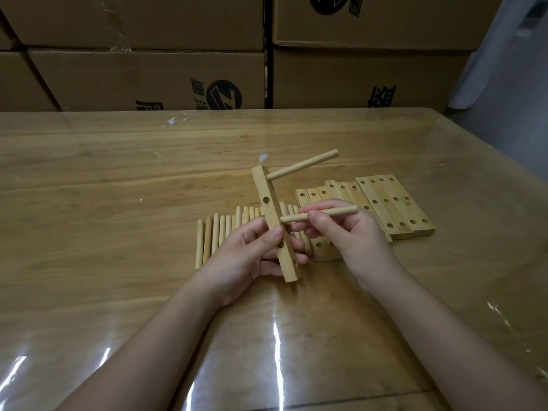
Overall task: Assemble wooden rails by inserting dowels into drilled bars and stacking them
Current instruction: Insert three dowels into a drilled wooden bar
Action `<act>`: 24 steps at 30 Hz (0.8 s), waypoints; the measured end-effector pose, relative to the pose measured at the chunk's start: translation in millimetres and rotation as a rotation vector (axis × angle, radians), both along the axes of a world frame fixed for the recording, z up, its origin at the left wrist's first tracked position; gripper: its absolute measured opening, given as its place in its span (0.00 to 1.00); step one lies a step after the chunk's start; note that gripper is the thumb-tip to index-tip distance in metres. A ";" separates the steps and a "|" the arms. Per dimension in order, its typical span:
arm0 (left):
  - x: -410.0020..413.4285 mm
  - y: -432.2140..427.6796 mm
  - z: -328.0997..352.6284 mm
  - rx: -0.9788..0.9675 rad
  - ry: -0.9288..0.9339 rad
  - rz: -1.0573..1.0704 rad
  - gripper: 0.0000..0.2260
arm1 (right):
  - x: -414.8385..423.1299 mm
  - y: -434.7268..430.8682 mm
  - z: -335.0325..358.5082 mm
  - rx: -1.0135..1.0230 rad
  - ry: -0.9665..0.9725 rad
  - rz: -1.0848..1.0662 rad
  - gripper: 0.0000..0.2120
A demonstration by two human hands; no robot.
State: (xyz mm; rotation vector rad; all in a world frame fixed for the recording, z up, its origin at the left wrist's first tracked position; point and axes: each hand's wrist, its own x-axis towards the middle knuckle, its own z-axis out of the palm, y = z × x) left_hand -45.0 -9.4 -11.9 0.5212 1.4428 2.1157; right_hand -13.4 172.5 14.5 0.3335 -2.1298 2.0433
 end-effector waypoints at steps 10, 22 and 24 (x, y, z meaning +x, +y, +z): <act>2.4 1.1 -1.1 -0.031 0.020 0.023 0.15 | 1.6 -5.1 -0.6 -0.019 -0.032 -0.034 0.06; -1.0 2.0 3.6 0.027 -0.073 0.041 0.17 | 1.2 12.1 13.0 -0.013 0.165 -0.228 0.09; -1.7 2.0 3.1 0.029 -0.083 0.044 0.17 | -0.3 13.8 12.1 0.008 0.168 -0.233 0.06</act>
